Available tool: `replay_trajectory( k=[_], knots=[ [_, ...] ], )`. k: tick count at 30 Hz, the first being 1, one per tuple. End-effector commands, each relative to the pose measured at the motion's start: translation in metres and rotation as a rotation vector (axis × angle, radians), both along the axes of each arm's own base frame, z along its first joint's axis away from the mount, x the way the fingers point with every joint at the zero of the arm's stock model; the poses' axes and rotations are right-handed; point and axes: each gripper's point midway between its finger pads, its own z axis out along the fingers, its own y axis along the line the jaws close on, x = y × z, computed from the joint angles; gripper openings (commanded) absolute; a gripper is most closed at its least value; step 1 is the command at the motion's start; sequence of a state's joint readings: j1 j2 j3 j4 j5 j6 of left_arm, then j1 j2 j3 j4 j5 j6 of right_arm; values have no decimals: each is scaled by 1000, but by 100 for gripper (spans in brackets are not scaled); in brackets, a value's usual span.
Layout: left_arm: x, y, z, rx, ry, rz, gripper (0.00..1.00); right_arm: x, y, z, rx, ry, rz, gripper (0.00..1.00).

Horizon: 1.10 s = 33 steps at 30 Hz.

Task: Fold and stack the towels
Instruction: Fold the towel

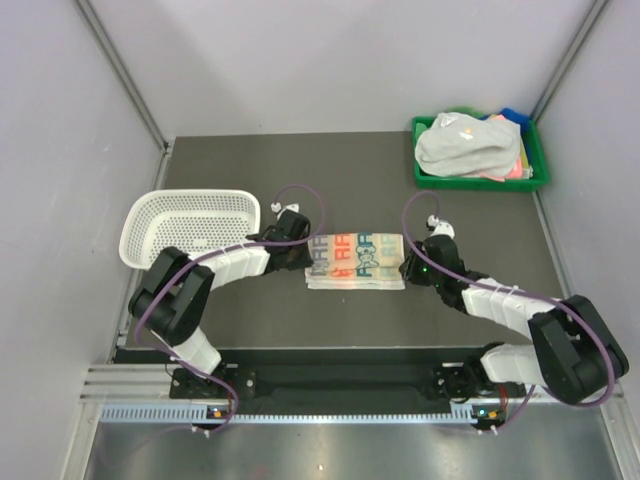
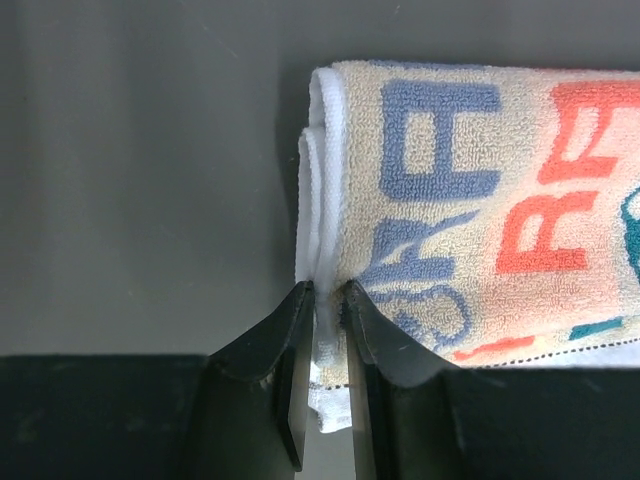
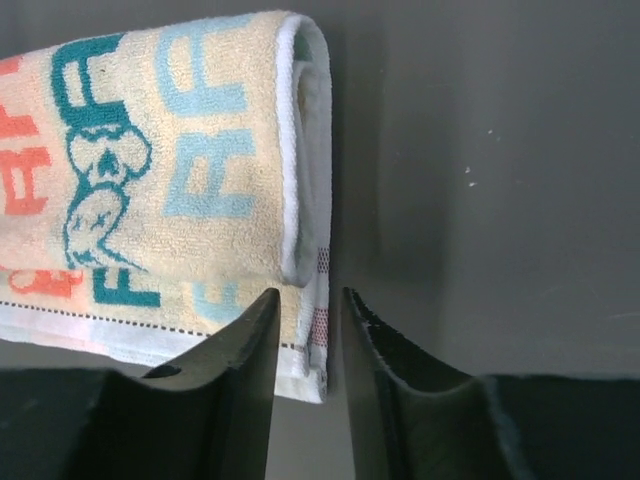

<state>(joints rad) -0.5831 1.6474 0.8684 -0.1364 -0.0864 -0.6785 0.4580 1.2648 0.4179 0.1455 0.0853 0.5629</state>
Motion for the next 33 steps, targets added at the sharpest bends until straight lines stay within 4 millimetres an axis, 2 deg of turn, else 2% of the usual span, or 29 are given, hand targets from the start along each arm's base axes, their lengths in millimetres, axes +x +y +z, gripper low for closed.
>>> replay_trajectory(
  k=[1, 5, 7, 11, 16, 20, 23, 26, 33],
  knots=[
    [0, 8, 13, 44, -19, -4, 24, 2, 0, 17, 2, -48, -11, 33],
    [0, 2, 22, 22, -22, -29, 31, 7, 2, 36, 21, -78, -15, 37],
    [1, 0, 28, 12, -25, -40, 37, 9, 2, 47, 34, -98, -22, 42],
    [1, -5, 39, -8, -34, -55, 42, 14, 4, 60, 42, -120, -27, 50],
    [2, -9, 40, -23, -13, -50, 45, 23, 10, 52, 44, -100, -33, 58],
    [-3, -7, 22, 4, 32, -44, 45, 29, 12, 37, 27, -70, -42, 60],
    [-8, -5, 13, 19, 54, -43, 45, 24, 11, 19, 13, -34, -42, 59],
    [-11, -2, 6, 27, 67, -41, 45, 18, 8, 8, 9, -13, -47, 51],
    [-11, -1, 4, 36, 71, -37, 43, 16, 4, 6, -2, -13, -53, 39]
  ],
)
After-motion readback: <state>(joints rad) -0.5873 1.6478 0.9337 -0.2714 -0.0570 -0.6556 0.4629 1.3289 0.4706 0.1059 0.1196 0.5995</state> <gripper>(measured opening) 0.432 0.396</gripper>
